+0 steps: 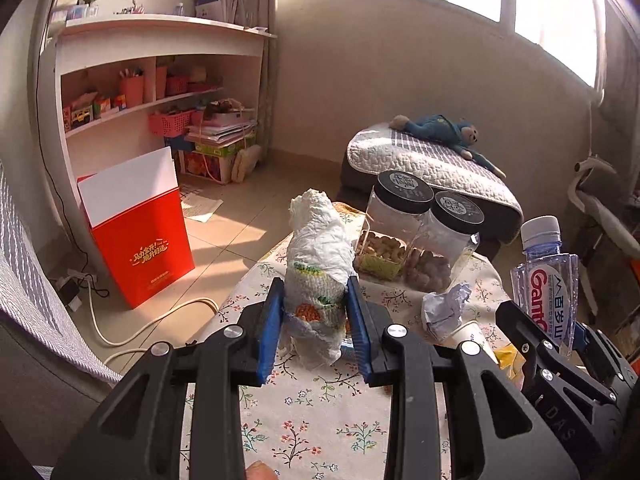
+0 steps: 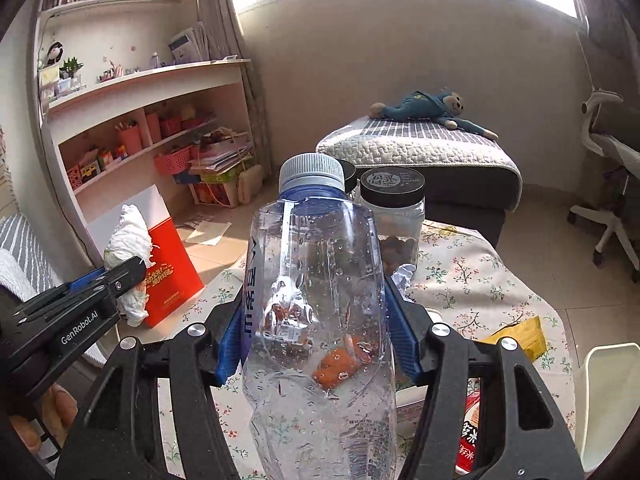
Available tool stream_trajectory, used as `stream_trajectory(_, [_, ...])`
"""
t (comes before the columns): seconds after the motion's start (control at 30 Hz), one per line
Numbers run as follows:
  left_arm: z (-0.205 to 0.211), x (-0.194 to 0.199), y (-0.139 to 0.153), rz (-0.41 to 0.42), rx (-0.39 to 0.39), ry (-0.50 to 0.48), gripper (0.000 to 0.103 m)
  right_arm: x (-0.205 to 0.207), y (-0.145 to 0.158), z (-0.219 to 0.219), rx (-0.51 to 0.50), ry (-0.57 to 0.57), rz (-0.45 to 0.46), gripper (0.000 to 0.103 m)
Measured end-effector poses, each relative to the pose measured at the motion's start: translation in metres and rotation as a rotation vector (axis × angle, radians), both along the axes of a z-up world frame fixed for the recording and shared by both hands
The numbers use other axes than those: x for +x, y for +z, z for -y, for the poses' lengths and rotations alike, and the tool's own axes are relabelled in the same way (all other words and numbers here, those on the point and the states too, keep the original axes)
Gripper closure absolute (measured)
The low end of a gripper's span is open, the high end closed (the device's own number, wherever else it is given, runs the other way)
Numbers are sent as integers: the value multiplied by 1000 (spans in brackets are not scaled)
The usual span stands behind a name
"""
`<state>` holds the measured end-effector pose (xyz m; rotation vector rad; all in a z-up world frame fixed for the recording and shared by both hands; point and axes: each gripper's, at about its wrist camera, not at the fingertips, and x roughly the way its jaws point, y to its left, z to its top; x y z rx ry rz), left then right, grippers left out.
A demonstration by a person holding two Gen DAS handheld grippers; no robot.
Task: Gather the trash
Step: 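Lift the tissue wad with the left tool while the right lifts the bottle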
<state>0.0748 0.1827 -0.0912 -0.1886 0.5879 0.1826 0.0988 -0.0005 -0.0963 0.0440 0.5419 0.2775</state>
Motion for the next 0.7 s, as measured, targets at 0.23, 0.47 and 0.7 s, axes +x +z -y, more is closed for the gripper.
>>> stream_trajectory(0.23, [34,-9,14,85,82,-18,71,-14,11,19,-28,-57,91,45])
stream_trajectory(0.47, [57,-12,23,131,106,-38,71,-21,22,40,-45,-119,163,45])
stream_trajectory(0.7, [81,-12,26,148,107,-78,71,-25,26,59,-65,-181,194,45])
